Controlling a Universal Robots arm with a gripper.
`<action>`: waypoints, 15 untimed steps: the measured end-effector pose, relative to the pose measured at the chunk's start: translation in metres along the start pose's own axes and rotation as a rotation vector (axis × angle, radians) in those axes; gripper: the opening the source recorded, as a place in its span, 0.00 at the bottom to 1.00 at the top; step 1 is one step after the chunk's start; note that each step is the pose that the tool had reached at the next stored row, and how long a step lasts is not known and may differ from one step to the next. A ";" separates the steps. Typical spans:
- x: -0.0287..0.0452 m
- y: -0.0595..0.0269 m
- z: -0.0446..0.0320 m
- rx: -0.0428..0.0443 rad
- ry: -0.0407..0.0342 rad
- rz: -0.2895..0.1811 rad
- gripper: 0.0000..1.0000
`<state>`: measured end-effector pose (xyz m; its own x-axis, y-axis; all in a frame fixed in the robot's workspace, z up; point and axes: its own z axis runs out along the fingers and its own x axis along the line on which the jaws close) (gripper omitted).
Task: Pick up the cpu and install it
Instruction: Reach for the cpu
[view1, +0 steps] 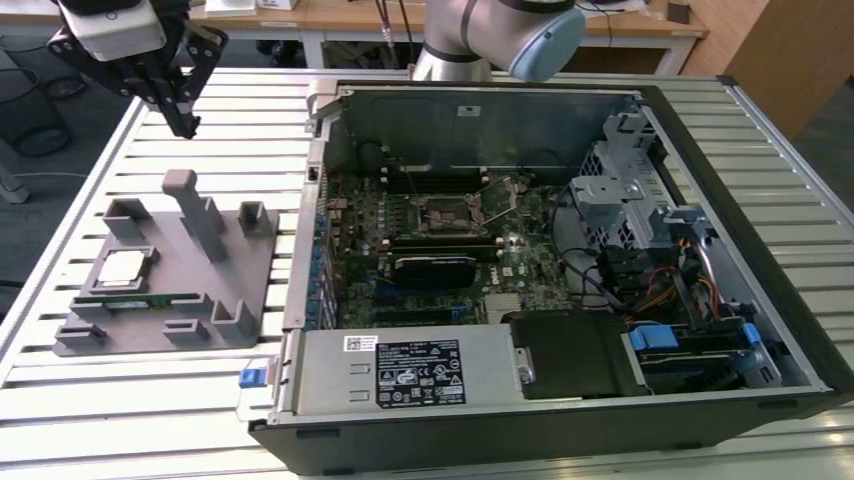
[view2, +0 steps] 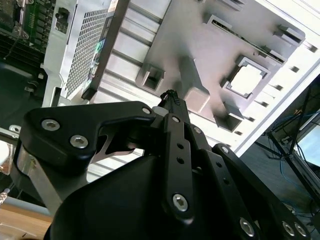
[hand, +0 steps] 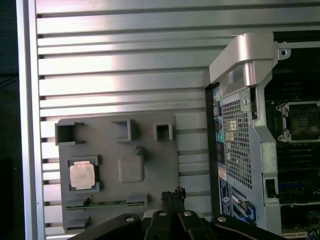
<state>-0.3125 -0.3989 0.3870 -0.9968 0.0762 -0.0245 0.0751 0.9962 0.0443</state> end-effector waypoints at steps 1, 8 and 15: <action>0.0008 -0.0001 0.0000 0.0000 0.0000 0.000 0.11; 0.0061 -0.0005 0.0001 0.0000 0.0000 0.000 0.11; 0.0112 -0.0009 0.0002 0.0000 -0.0001 0.000 0.11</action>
<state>-0.3236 -0.3989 0.3865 -0.9968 0.0762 -0.0245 0.0751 0.9962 0.0444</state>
